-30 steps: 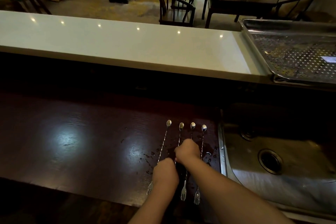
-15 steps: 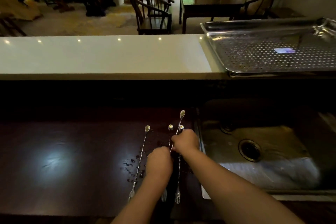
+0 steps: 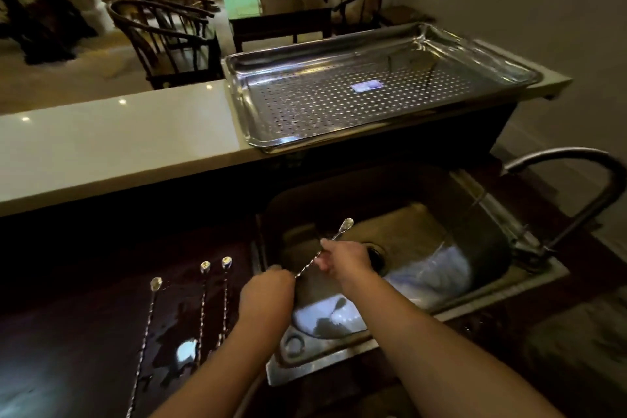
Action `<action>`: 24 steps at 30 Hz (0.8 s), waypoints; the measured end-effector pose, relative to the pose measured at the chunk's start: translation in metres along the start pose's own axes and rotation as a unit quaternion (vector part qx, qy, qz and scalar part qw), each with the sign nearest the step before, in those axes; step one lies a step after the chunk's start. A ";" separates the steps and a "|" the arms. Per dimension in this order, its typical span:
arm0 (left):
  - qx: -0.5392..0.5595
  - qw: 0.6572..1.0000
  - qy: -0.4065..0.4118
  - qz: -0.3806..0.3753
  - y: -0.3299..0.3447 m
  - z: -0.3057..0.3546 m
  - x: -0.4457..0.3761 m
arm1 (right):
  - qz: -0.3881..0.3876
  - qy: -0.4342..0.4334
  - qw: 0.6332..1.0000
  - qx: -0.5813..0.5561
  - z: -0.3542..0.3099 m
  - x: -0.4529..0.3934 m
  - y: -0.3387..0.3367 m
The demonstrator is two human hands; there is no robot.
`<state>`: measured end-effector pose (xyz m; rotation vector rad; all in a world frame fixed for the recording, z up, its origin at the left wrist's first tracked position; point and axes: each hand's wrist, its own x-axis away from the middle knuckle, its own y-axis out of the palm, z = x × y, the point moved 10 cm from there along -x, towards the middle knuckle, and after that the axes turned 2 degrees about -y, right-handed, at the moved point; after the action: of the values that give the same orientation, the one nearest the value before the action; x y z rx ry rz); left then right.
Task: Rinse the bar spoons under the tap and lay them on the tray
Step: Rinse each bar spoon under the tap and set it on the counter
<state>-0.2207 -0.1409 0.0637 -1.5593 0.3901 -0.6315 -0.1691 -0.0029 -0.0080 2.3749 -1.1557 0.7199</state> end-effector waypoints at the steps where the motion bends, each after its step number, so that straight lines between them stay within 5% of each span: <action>1: -0.002 1.000 0.006 0.002 -0.001 0.010 -0.004 | 0.000 0.007 1.000 -0.021 -0.002 -0.003 -0.011; 6: 0.049 0.997 0.005 0.058 -0.014 0.056 -0.014 | 0.012 0.027 0.990 -0.140 -0.008 -0.014 -0.060; 10: 0.244 0.963 -0.017 0.112 -0.025 0.091 -0.011 | -0.007 0.031 0.975 -0.218 -0.019 -0.016 -0.080; 11: 0.357 0.929 -0.049 0.078 -0.016 0.097 -0.011 | -0.013 0.032 0.972 -0.233 -0.021 -0.016 -0.084; 12: 0.504 0.858 -0.094 0.028 -0.002 0.104 -0.011 | -0.021 0.034 0.969 -0.244 -0.023 -0.016 -0.087; 14: 0.744 0.636 -0.202 -0.032 0.024 0.121 -0.009 | -0.034 0.035 0.965 -0.256 -0.026 -0.016 -0.093; 15: 0.804 0.541 -0.244 -0.027 0.031 0.127 -0.009 | -0.038 0.034 0.964 -0.261 -0.028 -0.017 -0.096; 17: 0.854 0.435 -0.284 0.018 0.035 0.133 -0.014 | -0.045 0.031 0.961 -0.273 -0.030 -0.019 -0.101; 20: 0.879 0.369 -0.293 0.070 0.035 0.140 -0.024 | -0.056 0.036 0.956 -0.286 -0.033 -0.021 -0.106; 24: 0.881 0.363 -0.292 0.084 0.042 0.157 -0.031 | -0.052 0.039 0.954 -0.292 -0.037 -0.026 -0.120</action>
<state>-0.1454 -0.0017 0.0176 0.5291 -0.6470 0.0056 -0.0958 0.1023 -0.0097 1.8728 -1.0244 0.3634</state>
